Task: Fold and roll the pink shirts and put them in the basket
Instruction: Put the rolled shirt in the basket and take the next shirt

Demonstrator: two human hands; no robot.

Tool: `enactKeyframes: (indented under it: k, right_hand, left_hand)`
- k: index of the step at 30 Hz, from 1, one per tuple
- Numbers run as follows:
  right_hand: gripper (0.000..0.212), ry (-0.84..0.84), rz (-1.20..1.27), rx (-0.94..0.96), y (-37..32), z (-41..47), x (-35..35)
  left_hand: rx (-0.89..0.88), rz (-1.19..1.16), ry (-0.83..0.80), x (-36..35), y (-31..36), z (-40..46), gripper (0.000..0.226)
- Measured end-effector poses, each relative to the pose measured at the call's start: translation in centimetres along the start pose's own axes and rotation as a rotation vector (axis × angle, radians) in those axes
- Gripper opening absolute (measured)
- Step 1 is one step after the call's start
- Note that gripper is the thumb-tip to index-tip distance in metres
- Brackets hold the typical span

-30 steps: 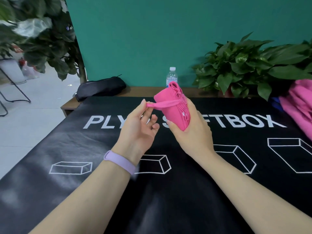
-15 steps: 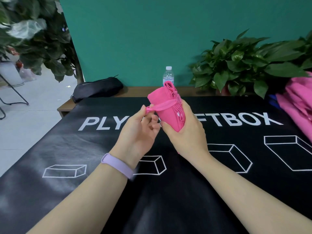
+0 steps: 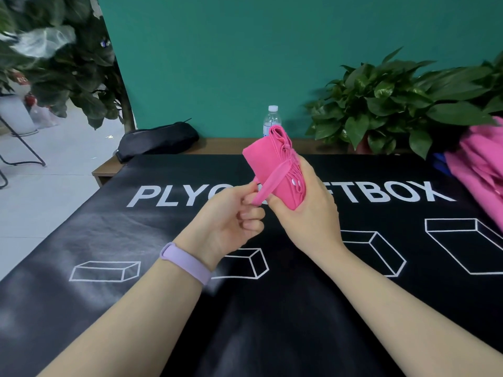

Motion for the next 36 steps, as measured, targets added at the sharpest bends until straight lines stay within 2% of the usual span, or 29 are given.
enactKeyframes:
  k: [3,6,9,11,14,16,19,21,24,27,29,31,33,36]
  right_hand:
    - [0.073,0.012,0.171,-0.013,0.0,-0.1,0.2]
    - [0.072,-0.044,0.300,0.007,-0.5,-0.3,-0.3]
    - [0.070,-0.126,0.416,-0.002,-0.8,-0.3,-1.1]
    - [0.063,-0.166,0.525,-0.024,-0.8,-0.5,-1.5]
    - [0.049,-0.202,0.683,-0.087,-0.8,-0.9,-1.9]
    - [0.047,-0.208,0.741,-0.111,-0.9,-1.0,-2.0]
    - [0.047,-0.207,0.776,-0.154,-0.9,-1.1,-2.3]
    - [0.046,-0.199,0.797,-0.195,-0.6,-1.2,-2.6]
    - [0.048,-0.197,0.850,-0.283,0.0,-1.3,-2.9]
    - [0.056,-0.204,0.947,-0.424,0.6,-1.4,-3.1]
    - [0.062,-0.191,0.983,-0.494,1.0,-1.4,-3.0]
    - [0.065,-0.196,1.016,-0.578,1.3,-1.4,-3.1]
    - [0.061,-0.210,1.049,-0.649,1.7,-1.5,-3.2]
    - [0.054,-0.208,1.050,-0.701,2.1,-1.5,-3.2]
  left_hand:
    - [-0.003,-0.221,-0.074,0.1,0.6,-0.1,0.015]
    - [-0.035,-0.400,-0.087,0.3,1.1,-0.2,0.021]
    - [-0.097,-0.421,-0.087,0.6,1.6,-0.1,0.025]
    - [-0.089,-0.329,-0.007,1.0,1.4,0.0,0.018]
    - [-0.084,-0.116,0.222,2.4,0.7,0.5,0.022]
    - [-0.189,0.027,0.313,2.5,1.1,0.6,0.026]
    - [-0.432,0.203,0.259,0.6,2.4,0.3,0.044]
    - [-0.513,0.321,0.238,-0.7,2.2,0.0,0.051]
    - [-0.639,0.601,0.348,-1.4,1.5,-0.3,0.054]
    - [-0.639,0.608,0.343,-2.0,1.0,-0.2,0.036]
    - [-0.613,0.631,0.351,-2.2,0.8,-0.2,0.046]
    - [-0.606,0.600,0.355,-1.6,0.4,0.6,0.035]
    - [-0.590,0.575,0.343,-1.2,0.2,1.0,0.033]
    - [-0.606,0.619,0.333,-1.1,0.1,1.2,0.041]
Point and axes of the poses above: each hand's wrist, its own z-axis towards the middle knuckle, its own x-axis out of the back of the hand, y = z × x, the point moved 6 cm from there along z, towards the middle knuckle, and after that the axes turned 8 degrees about z, right-handed, at the moved point
